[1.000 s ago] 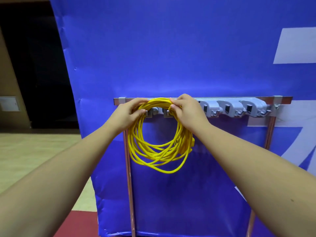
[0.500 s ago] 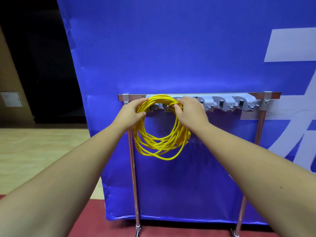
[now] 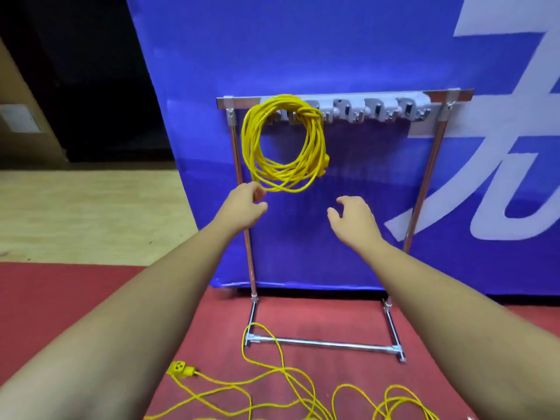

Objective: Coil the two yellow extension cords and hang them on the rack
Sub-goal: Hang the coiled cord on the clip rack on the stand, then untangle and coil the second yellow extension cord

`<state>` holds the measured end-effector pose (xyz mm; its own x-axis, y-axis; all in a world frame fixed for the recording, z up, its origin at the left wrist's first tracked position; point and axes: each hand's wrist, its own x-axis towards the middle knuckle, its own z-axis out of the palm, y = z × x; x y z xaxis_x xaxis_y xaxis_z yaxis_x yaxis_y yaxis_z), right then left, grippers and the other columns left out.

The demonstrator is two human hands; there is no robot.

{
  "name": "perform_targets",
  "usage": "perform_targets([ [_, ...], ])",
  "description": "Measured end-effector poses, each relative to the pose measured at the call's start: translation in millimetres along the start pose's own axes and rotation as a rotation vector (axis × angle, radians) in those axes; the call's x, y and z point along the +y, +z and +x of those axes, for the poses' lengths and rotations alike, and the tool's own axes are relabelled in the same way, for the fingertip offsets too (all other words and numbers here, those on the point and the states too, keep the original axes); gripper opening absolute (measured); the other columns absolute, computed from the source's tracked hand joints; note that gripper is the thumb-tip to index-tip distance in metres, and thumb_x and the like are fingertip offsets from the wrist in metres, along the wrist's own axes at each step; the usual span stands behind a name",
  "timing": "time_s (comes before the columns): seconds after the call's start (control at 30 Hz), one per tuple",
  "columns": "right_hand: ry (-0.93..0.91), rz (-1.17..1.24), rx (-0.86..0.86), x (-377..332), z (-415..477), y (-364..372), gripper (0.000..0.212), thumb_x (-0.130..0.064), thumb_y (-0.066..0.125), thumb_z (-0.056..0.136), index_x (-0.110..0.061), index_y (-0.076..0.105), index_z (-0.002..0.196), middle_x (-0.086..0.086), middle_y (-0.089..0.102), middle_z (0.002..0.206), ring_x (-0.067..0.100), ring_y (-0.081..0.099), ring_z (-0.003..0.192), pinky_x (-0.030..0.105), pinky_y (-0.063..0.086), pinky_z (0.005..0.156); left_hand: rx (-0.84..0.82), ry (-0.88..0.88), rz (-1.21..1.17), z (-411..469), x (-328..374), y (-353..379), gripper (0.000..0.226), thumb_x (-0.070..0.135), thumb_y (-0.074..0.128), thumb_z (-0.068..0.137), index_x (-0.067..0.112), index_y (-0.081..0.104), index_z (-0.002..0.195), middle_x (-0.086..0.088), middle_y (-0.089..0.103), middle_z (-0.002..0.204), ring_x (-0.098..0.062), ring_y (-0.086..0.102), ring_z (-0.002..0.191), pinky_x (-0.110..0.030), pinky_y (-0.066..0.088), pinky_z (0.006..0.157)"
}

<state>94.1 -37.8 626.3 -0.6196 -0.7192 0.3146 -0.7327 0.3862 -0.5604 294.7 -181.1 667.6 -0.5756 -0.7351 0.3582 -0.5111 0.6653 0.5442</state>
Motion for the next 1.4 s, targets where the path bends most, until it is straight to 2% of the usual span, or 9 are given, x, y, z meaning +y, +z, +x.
perform_targets([
  [0.13, 0.096, -0.036, -0.133, 50, -67, 45, 0.050, -0.040, 0.052, 0.093, -0.012, 0.052, 0.134, 0.015, 0.049, 0.137, 0.035, 0.048, 0.125, 0.047, 0.038, 0.102, -0.226, -0.125, 0.020, -80, -31, 66, 0.022, 0.014, 0.060, 0.079, 0.010, 0.063, 0.101, -0.002, 0.064, 0.090, -0.020, 0.058, 0.085, -0.022, 0.037, 0.071],
  [0.47, 0.313, -0.067, -0.459, 194, -190, 191, 0.044, -0.035, 0.058, 0.089, -0.004, 0.057, 0.122, 0.022, 0.055, 0.120, 0.039, 0.054, 0.114, 0.044, 0.045, 0.098, -0.633, -0.369, -0.018, -221, -126, 264, 0.015, 0.006, 0.058, 0.080, 0.000, 0.064, 0.093, -0.020, 0.068, 0.089, -0.032, 0.064, 0.084, -0.032, 0.044, 0.071],
  [0.73, 0.479, -0.121, -0.695, 294, -249, 309, 0.044, -0.033, 0.058, 0.089, -0.004, 0.058, 0.122, 0.020, 0.055, 0.123, 0.037, 0.057, 0.115, 0.042, 0.046, 0.099, -0.790, -0.546, 0.026, -270, -231, 392, 0.017, 0.012, 0.059, 0.079, 0.005, 0.065, 0.093, -0.015, 0.069, 0.094, -0.030, 0.064, 0.092, -0.032, 0.048, 0.077],
  [0.87, 0.480, -0.154, -0.753, 334, -263, 361, 0.045, -0.032, 0.059, 0.086, -0.007, 0.056, 0.123, 0.018, 0.055, 0.120, 0.037, 0.057, 0.115, 0.042, 0.048, 0.097, -0.834, -0.498, 0.026, -275, -260, 452, 0.021, 0.023, 0.058, 0.077, 0.005, 0.060, 0.086, -0.020, 0.067, 0.091, -0.036, 0.062, 0.091, -0.038, 0.047, 0.077],
  [1.03, 0.556, -0.180, -0.825, 394, -298, 410, 0.065, -0.041, 0.061, 0.082, -0.009, 0.044, 0.135, 0.020, 0.046, 0.134, 0.039, 0.044, 0.126, 0.044, 0.040, 0.106, -0.877, -0.313, -0.034, -298, -266, 533, 0.046, 0.029, 0.053, 0.079, 0.006, 0.063, 0.117, -0.018, 0.061, 0.117, -0.034, 0.057, 0.111, -0.028, 0.037, 0.098],
  [1.13, 0.592, -0.194, -0.792, 420, -322, 430, 0.072, -0.051, 0.068, 0.078, -0.015, 0.045, 0.136, 0.016, 0.041, 0.137, 0.037, 0.042, 0.127, 0.043, 0.041, 0.105, -1.016, -0.269, 0.013, -321, -268, 572, 0.066, 0.027, 0.058, 0.075, 0.021, 0.047, 0.139, -0.013, 0.035, 0.149, -0.030, 0.036, 0.135, -0.037, 0.034, 0.109],
  [1.23, 0.488, -0.181, -0.729, 430, -341, 446, 0.045, -0.037, 0.066, 0.079, -0.013, 0.059, 0.116, 0.015, 0.049, 0.123, 0.037, 0.051, 0.114, 0.042, 0.048, 0.094, -0.954, -0.229, 0.108, -341, -268, 592, 0.071, 0.018, 0.060, 0.075, 0.034, 0.041, 0.142, -0.005, 0.020, 0.157, -0.026, 0.023, 0.141, -0.043, 0.031, 0.110],
  [1.3, 0.404, -0.166, -0.692, 430, -349, 453, 0.023, -0.024, 0.062, 0.079, -0.006, 0.064, 0.093, 0.017, 0.056, 0.110, 0.037, 0.055, 0.104, 0.040, 0.049, 0.087, -0.898, -0.241, 0.082, -343, -270, 596, 0.067, 0.018, 0.057, 0.076, 0.035, 0.045, 0.139, -0.003, 0.023, 0.157, -0.026, 0.027, 0.139, -0.041, 0.031, 0.110],
  [1.4, 0.444, 0.043, -0.590, 418, -347, 451, 0.008, -0.016, 0.060, 0.084, -0.008, 0.058, 0.083, 0.010, 0.064, 0.089, 0.030, 0.060, 0.087, 0.038, 0.049, 0.077, -0.868, -0.262, 0.014, -335, -272, 593, 0.053, 0.029, 0.049, 0.079, 0.026, 0.056, 0.132, -0.009, 0.040, 0.148, -0.030, 0.040, 0.133, -0.040, 0.034, 0.109],
])
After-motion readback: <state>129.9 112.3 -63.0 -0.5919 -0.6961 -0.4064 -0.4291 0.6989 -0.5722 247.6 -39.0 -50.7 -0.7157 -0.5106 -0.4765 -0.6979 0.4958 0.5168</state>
